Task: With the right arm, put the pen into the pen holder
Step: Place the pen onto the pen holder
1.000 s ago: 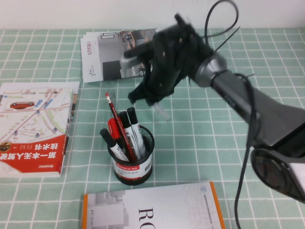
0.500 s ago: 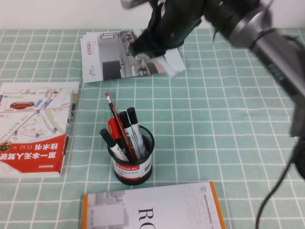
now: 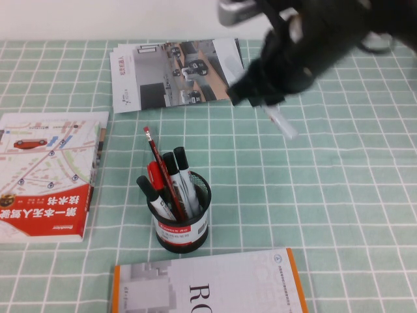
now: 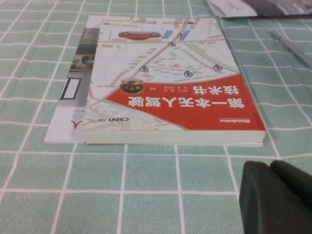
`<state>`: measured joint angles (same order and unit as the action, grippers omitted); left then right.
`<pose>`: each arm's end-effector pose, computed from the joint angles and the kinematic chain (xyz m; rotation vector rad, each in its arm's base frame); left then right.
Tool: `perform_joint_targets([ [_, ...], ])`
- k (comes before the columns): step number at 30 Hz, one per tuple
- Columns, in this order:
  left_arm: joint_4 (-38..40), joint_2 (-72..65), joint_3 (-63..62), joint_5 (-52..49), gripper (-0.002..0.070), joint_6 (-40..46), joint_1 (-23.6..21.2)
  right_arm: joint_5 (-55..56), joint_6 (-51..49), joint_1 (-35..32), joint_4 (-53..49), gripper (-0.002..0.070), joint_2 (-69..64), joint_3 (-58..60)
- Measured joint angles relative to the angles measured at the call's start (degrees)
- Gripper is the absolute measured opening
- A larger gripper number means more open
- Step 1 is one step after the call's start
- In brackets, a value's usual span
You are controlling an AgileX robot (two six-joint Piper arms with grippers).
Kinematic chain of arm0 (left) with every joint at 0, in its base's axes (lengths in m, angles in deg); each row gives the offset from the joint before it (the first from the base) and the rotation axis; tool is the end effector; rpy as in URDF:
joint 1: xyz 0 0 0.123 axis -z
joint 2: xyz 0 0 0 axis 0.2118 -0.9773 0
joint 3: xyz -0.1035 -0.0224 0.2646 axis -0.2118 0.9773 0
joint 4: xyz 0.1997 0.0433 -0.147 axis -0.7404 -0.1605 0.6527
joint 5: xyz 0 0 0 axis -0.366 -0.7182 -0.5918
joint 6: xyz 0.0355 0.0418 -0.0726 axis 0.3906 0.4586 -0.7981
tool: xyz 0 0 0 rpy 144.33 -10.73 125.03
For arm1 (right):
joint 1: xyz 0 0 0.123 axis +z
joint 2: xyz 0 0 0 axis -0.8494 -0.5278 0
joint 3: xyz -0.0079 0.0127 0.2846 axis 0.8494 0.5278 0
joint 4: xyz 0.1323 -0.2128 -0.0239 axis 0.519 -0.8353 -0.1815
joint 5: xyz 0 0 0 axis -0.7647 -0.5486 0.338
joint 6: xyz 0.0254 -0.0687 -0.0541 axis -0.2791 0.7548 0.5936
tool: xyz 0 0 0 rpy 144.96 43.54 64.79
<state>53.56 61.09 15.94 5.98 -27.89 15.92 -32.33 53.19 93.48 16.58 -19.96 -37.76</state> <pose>0.0521 -0.0046 0.1720 0.0516 1.8760 -0.0714 0.3158 0.2180 0.3769 -0.7169 2.3988 0.1986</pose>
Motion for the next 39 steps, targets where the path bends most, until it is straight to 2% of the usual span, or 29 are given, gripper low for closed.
perform_joint_targets([
  [5,0.0,0.0,0.0,0.0,-0.0004,0.0,0.0,19.0,-0.08,0.0,4.1,0.011,11.35,20.34],
  [14,0.0,0.0,0.0,0.0,-0.0004,0.0,0.0,65.12,-0.08,2.38,5.61,0.011,21.28,49.37],
  [18,0.0,0.0,0.0,0.0,-0.0004,0.0,0.0,85.28,-1.43,3.77,1.99,0.011,22.09,57.67],
  [24,0.0,0.0,0.0,0.0,-0.0004,0.0,0.0,107.28,-1.96,6.95,-6.7,0.011,19.59,63.97],
  [33,0.0,0.0,0.0,0.0,-0.0004,0.0,0.0,123.57,-1.96,9.68,-13.26,0.011,7.81,64.56],
  [39,0.0,0.0,0.0,0.0,-0.0004,0.0,0.0,124.61,-5.93,9.68,-14.87,0.011,0.83,63.95],
])
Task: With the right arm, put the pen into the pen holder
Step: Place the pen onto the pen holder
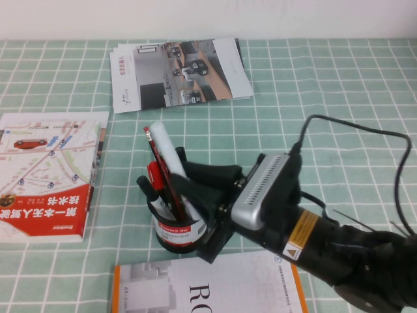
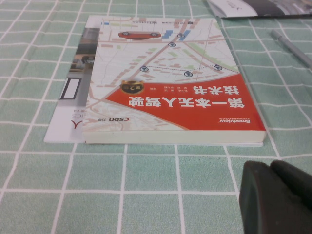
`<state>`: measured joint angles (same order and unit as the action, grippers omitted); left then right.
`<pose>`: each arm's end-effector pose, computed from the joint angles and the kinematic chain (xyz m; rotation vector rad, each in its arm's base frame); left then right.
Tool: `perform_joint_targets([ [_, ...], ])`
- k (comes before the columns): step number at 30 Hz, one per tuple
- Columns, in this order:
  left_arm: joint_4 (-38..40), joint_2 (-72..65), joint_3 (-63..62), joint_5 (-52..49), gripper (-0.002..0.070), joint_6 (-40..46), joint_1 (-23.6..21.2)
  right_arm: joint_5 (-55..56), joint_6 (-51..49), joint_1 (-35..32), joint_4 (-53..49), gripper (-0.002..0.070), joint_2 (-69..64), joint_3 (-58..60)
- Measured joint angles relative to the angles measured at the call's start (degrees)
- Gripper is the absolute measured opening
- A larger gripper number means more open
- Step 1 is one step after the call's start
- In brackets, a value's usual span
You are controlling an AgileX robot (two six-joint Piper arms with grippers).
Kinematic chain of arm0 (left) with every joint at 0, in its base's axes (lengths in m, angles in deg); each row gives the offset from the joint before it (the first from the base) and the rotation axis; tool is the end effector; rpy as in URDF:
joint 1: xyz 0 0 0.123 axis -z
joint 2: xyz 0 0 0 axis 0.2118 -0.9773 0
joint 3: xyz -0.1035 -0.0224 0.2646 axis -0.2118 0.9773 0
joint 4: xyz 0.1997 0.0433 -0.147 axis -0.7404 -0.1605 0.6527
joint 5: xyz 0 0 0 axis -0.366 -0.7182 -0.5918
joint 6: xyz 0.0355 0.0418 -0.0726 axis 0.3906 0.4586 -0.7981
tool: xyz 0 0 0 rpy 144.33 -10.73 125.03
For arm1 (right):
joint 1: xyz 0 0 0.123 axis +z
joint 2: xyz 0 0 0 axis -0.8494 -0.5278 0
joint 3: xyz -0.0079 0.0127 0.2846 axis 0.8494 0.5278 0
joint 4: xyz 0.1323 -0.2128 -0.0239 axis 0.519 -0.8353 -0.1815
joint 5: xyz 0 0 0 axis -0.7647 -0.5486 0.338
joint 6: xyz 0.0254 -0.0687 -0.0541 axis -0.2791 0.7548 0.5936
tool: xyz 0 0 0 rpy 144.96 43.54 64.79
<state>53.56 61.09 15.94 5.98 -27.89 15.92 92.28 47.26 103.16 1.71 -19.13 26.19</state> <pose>0.0521 -0.0046 0.1720 0.0516 1.8760 -0.0714 0.2113 0.2482 0.2129 -0.7898 1.2822 0.8524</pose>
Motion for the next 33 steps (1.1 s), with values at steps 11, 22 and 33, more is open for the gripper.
perform_joint_targets([
  [11,0.0,0.0,0.0,0.0,-0.0004,0.0,0.0,0.51,-1.29,0.0,-1.46,0.011,-2.57,-3.91],
  [22,0.0,0.0,0.0,0.0,-0.0004,0.0,0.0,0.69,-0.77,0.0,1.25,0.0109,-7.06,-6.19],
  [33,0.0,0.0,0.0,0.0,-0.0004,0.0,0.0,0.69,-0.67,0.0,1.64,0.011,-8.27,-6.28],
])
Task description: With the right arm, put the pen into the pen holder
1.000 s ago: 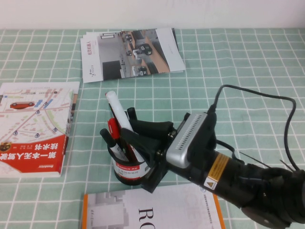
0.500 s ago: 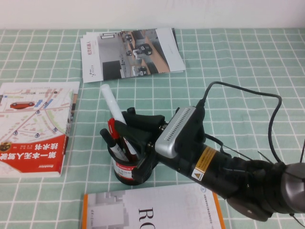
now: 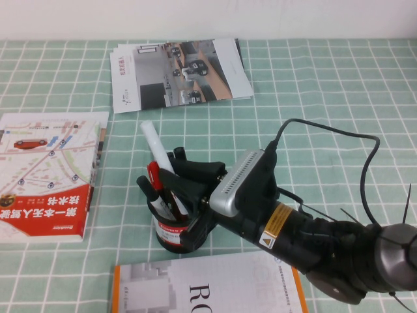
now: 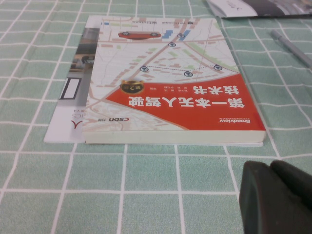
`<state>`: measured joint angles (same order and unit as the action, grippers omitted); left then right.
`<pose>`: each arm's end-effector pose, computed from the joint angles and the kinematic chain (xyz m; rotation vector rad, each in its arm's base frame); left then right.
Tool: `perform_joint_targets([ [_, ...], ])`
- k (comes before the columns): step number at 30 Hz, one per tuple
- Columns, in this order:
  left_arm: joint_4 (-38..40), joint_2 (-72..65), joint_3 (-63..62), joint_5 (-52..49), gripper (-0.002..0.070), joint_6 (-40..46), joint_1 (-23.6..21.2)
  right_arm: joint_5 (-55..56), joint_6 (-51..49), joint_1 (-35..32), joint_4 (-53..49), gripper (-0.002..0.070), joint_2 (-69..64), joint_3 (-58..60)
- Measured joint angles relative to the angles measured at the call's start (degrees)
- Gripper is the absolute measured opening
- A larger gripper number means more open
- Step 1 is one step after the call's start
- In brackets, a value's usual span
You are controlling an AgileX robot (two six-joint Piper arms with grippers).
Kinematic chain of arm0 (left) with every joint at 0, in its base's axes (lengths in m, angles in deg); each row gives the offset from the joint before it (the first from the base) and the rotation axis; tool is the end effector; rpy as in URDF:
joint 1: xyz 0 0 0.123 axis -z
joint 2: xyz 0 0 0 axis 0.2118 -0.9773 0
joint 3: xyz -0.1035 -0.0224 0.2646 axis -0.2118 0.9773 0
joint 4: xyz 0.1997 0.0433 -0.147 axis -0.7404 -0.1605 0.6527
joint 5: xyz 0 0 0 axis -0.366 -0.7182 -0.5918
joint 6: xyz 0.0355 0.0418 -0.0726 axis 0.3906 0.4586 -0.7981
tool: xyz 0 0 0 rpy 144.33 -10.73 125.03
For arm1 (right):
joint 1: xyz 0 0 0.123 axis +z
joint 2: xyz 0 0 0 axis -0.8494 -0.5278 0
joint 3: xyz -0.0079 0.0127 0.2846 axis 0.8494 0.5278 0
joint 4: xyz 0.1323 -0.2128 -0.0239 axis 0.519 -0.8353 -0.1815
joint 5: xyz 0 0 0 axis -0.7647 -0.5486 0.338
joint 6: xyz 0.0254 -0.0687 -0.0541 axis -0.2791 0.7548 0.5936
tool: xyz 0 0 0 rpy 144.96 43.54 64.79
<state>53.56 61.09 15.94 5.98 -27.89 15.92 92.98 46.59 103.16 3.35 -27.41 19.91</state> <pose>0.0521 -0.0046 0.1720 0.0516 1.8760 -0.0714 0.2358 0.2697 0.1916 -0.7597 1.3221 0.8568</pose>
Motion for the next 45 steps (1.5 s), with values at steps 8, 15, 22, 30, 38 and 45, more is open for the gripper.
perform_joint_targets([
  [8,0.0,0.0,0.0,0.0,-0.0004,0.0,0.0,0.0,0.0,0.0,0.0,0.0318,0.0,0.0],
  [15,0.0,0.0,0.0,0.0,-0.0004,0.0,0.0,-2.42,0.0,0.0,0.0,0.0363,4.03,2.09],
  [22,0.0,0.0,0.0,0.0,-0.0004,0.0,0.0,-19.48,-4.2,0.0,-1.56,0.0197,15.95,5.9],
  [30,0.0,0.0,0.0,0.0,-0.0004,0.0,0.0,-48.83,-23.48,0.0,-20.65,-0.0008,36.02,7.66],
  [38,0.0,0.0,0.0,0.0,-0.0004,0.0,0.0,-59.66,-40.81,0.0,-33.02,-0.0018,59.28,15.94],
  [45,0.0,0.0,0.0,0.0,-0.0004,0.0,0.0,-64.18,-41.51,0.0,-33.43,-0.0018,72.7,23.92],
])
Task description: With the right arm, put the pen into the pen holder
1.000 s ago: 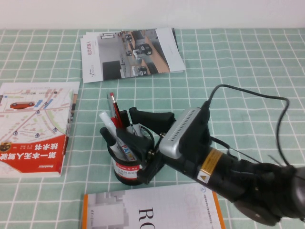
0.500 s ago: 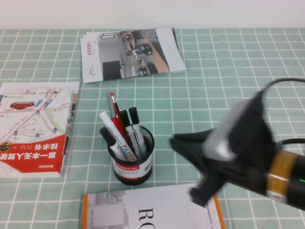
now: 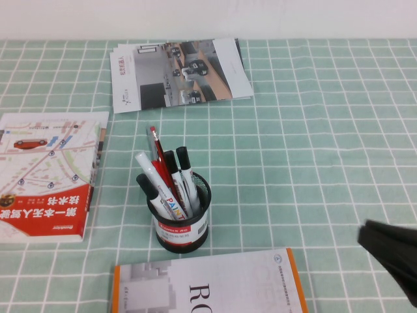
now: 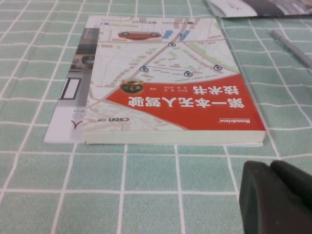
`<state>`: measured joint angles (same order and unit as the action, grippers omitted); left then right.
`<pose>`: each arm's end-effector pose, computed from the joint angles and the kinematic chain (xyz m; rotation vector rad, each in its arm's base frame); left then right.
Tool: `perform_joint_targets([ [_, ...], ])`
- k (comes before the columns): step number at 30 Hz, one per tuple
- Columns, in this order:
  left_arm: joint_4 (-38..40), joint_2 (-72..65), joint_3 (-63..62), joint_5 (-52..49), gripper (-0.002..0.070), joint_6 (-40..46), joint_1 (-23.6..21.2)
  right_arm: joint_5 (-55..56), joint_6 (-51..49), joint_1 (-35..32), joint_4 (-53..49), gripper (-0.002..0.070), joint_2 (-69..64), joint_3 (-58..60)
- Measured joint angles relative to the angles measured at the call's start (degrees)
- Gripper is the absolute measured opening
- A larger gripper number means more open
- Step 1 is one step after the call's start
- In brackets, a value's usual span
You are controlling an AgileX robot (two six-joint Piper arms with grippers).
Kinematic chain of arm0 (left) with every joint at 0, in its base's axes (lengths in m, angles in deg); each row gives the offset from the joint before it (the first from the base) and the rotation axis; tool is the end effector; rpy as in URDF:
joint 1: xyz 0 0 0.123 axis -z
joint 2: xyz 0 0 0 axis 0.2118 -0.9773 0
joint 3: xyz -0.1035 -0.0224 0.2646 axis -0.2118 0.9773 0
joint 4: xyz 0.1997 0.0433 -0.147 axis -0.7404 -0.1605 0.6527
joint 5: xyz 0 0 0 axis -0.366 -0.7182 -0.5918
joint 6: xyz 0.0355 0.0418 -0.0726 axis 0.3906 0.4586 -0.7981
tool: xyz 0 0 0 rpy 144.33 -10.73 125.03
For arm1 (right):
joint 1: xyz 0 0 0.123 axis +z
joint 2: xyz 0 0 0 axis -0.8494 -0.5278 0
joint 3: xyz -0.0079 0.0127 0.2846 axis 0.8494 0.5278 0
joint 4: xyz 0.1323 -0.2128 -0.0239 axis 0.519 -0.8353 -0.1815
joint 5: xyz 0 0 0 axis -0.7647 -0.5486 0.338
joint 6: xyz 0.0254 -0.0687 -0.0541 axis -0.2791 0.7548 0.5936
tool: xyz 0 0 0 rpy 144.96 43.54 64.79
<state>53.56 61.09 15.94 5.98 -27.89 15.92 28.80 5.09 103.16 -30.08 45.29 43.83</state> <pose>0.0521 -0.0046 0.1720 0.0516 1.8760 -0.0714 0.0900 0.0915 0.2816 -0.6700 1.6230 0.5969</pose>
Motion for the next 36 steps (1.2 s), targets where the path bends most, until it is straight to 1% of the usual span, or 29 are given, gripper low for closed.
perform_joint_targets([
  [6,0.0,0.0,0.0,0.0,-0.0004,0.0,0.0,-3.06,0.0,0.0,0.0,-0.0018,3.94,5.11],
  [12,0.0,0.0,0.0,0.0,-0.0004,0.0,0.0,-9.29,-0.47,-0.44,0.61,-0.0019,5.25,7.46],
  [15,0.0,0.0,0.0,0.0,-0.0004,0.0,0.0,-9.82,-0.47,-5.59,0.64,-0.0019,7.63,9.2],
  [20,0.0,0.0,0.0,0.0,-0.0004,0.0,0.0,-7.61,-0.47,-23.59,0.64,-0.0019,14.66,13.93],
  [23,0.0,0.0,0.0,0.0,-0.0004,0.0,0.0,-6.57,-0.47,-31.79,0.54,-0.0019,19.68,17.15],
  [25,0.0,0.0,0.0,0.0,-0.0004,0.0,0.0,-6.41,-0.47,-35.41,0.54,-0.0019,23.41,19.31],
  [27,0.0,0.0,0.0,0.0,-0.0004,0.0,0.0,-6.34,-0.47,-37.85,0.54,-0.0019,27.65,20.84],
  [31,0.0,0.0,0.0,0.0,-0.0004,0.0,0.0,-6.34,-0.47,-39.01,0.54,-0.0019,33.76,21.31],
  [36,0.0,0.0,0.0,0.0,-0.0004,0.0,0.0,-6.69,-0.47,-39.01,0.54,-0.0019,34.32,21.31],
])
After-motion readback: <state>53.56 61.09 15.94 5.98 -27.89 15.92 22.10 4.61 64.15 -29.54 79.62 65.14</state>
